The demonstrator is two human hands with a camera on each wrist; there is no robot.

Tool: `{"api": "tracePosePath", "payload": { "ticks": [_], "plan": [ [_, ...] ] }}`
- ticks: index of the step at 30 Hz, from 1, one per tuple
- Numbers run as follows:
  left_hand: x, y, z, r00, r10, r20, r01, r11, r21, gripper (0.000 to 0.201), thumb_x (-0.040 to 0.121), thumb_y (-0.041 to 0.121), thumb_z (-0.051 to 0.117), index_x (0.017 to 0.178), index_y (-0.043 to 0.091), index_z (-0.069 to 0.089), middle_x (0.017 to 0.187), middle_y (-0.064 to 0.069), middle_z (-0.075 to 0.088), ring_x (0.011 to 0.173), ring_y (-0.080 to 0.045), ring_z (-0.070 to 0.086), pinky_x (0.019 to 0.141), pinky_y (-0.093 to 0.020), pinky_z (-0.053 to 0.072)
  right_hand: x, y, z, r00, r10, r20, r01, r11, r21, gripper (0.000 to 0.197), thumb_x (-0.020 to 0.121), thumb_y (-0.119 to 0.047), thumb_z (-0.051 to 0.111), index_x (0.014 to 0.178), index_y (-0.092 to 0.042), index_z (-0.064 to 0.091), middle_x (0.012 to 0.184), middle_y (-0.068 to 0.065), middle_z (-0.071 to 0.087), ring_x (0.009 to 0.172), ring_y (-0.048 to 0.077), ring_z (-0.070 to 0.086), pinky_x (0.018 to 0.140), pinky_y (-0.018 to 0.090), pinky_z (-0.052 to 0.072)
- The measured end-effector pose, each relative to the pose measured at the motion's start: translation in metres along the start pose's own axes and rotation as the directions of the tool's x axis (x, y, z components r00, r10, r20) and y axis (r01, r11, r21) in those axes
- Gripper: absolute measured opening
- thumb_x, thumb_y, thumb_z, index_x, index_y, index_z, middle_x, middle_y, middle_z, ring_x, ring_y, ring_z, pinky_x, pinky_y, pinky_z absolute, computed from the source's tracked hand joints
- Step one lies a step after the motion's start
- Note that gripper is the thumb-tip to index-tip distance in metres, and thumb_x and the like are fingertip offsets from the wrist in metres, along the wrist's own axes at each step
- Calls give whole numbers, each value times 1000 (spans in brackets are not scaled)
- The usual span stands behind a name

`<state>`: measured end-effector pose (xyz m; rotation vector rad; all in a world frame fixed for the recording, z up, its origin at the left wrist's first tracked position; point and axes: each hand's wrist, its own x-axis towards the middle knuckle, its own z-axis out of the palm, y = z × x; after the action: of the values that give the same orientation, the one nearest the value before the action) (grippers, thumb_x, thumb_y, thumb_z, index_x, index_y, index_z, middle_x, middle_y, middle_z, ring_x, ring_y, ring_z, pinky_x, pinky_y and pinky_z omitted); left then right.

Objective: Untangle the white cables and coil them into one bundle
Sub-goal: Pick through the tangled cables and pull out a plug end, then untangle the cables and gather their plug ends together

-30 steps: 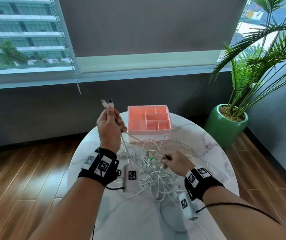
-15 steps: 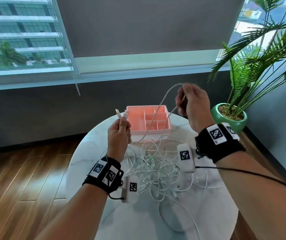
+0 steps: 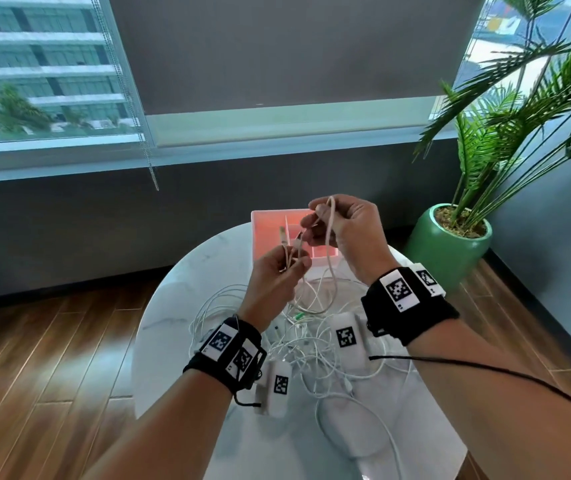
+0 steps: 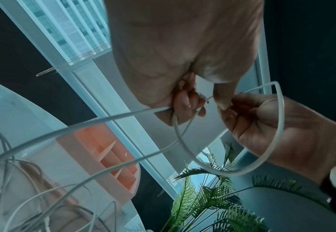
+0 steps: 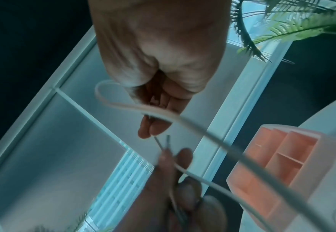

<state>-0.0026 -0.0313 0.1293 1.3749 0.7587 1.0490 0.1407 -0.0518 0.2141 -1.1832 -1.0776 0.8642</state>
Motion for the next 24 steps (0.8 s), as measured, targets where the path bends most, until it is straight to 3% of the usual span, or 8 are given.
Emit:
{"api": "tracePosePath", "payload": {
  "ticks": [2,5,8,11,14,19,21,24],
  "plan": [
    [0,-3,-2,999,-19,-29,21,998,53,20,100,9,58,91,-9,62,57,6,43,47,-9,32,44,-22,27,3,-4,-1,1000,-9,-20,10,998,64,15,99,3,50,104,9,63,88,26,70,65,31,69,67,45,61],
    [3,5,-8,996,-35,-84,34,999,-17,19,101,6,54,91,-4,66,58,5,49,46,-6,33,41,-19,28,4,6,-4,998,7,-67,-3,999,49,28,95,12,44,113,0,62,105,22,69,68,27,69,63,38,59],
    [10,19,-14,990,-22,-142,0,988,-157,21,102,9,53,90,-1,66,64,-3,51,46,-6,34,41,-18,28,-10,43,-3,985,170,30,-167,983,-74,36,91,14,40,115,-5,59,108,18,66,68,23,67,62,32,57],
    [18,35,-18,987,7,-158,-54,956,-289,24,103,12,52,87,4,67,66,-5,52,47,-7,32,41,-18,27,-37,87,8,873,364,326,-279,919,-279,29,91,12,46,111,-4,62,104,15,67,68,16,66,60,26,56],
    [23,50,-24,983,47,-178,-106,936,-336,23,103,11,51,87,3,65,66,-4,51,46,-6,32,41,-18,27,-55,121,14,782,451,430,-248,858,-449,14,95,-6,60,106,-1,68,85,9,68,61,6,62,58,23,52],
    [30,59,-46,951,72,-300,-187,907,-378,20,103,11,53,89,4,66,66,-3,52,44,-5,32,40,-18,25,-45,136,-11,806,497,322,-270,793,-546,22,96,-24,62,98,-5,73,84,10,72,69,17,66,63,29,53],
    [31,57,-55,939,80,-334,-202,916,-348,19,102,12,54,89,4,66,66,-3,52,44,-5,32,40,-18,26,-33,123,-22,824,490,285,-339,829,-445,26,98,-26,57,95,-5,72,92,15,74,71,23,69,60,29,56],
    [31,46,-61,937,86,-338,-181,948,-261,19,102,14,56,88,6,67,68,-5,50,45,-7,32,39,-19,27,-8,88,-29,913,379,154,-340,912,-228,31,102,-26,52,91,-3,69,86,20,72,62,30,68,54,33,56]
  ]
}}
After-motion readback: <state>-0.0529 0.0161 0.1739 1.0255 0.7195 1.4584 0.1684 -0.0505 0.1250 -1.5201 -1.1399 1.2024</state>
